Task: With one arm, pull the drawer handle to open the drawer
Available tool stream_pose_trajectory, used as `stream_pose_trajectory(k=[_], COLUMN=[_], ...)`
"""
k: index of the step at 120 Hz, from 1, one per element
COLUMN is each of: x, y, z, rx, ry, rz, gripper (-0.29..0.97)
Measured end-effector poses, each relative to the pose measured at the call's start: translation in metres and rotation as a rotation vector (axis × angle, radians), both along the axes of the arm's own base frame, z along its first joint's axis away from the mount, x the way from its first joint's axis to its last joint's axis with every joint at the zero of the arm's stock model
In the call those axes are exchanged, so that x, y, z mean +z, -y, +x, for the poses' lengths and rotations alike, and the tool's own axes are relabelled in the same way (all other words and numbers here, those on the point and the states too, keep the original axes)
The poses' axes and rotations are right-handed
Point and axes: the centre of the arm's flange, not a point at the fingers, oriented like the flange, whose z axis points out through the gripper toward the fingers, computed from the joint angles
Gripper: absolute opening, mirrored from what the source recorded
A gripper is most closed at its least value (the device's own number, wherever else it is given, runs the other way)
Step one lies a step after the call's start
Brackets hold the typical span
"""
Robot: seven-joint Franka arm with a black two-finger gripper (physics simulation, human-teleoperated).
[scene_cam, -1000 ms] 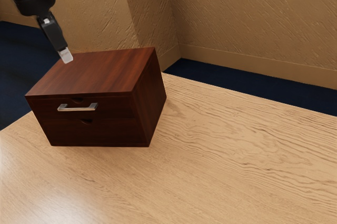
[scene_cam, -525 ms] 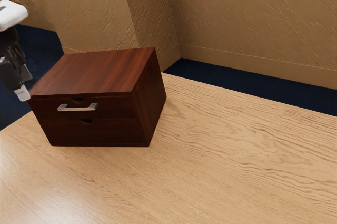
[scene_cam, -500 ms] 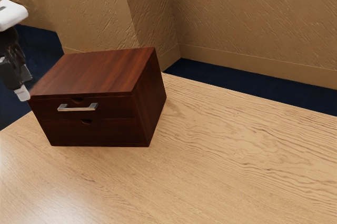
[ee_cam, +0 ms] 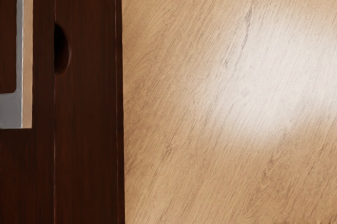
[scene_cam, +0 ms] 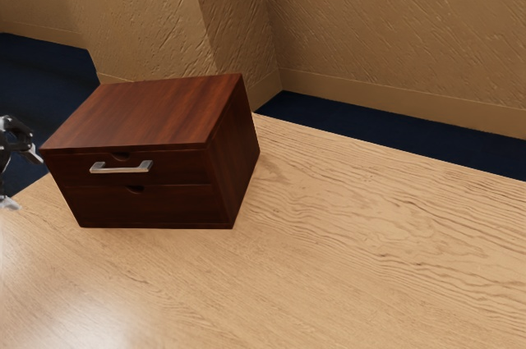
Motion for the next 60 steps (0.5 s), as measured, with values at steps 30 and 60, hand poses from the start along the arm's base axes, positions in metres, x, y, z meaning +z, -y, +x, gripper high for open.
stream_pose_trajectory(k=[30,60], x=[-0.001,-0.001], y=[-0.001,0.064], z=[0.05,0.059], rx=[-0.161,-0.286], ry=[0.041,0.097], rz=[0.113,0.089], gripper=[0.43,0.39])
